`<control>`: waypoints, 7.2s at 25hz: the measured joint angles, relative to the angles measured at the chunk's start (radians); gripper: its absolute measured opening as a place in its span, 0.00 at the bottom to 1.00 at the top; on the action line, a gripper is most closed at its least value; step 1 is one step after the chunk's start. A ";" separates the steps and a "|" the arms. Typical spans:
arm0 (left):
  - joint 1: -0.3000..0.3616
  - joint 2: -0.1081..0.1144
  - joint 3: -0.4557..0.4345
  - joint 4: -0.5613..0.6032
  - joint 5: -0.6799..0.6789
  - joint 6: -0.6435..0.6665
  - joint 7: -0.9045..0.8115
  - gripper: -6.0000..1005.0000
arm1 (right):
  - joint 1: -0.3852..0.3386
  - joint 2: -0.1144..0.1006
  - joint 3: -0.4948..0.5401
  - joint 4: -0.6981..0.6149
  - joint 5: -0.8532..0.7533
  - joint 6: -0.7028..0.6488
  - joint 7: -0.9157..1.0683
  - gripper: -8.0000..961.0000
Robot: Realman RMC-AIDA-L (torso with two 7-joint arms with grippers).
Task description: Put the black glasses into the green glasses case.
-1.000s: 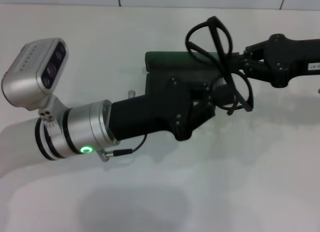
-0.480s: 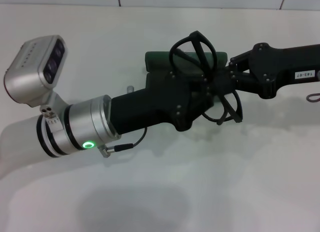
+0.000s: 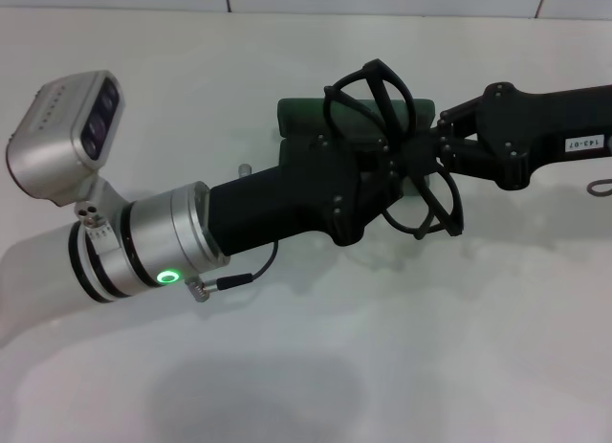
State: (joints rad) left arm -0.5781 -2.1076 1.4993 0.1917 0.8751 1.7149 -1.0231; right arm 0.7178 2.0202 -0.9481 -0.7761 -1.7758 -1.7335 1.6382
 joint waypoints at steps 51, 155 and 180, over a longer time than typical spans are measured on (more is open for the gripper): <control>0.234 0.022 -0.036 0.002 -0.051 0.104 0.049 0.04 | 0.358 0.008 -1.015 -0.116 -0.650 0.840 0.479 0.06; -0.371 0.125 -0.071 0.123 0.660 -0.839 -0.499 0.23 | -0.430 -0.012 0.235 0.077 0.020 -0.048 -0.164 0.37; -0.023 0.062 -0.217 0.521 0.650 -0.385 -0.436 0.16 | -0.385 -0.013 0.201 0.099 0.020 -0.080 -0.273 0.37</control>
State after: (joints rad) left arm -0.6007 -2.0455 1.2826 0.7128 1.5247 1.3298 -1.4587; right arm 0.3330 2.0070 -0.7473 -0.6769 -1.7561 -1.8136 1.3656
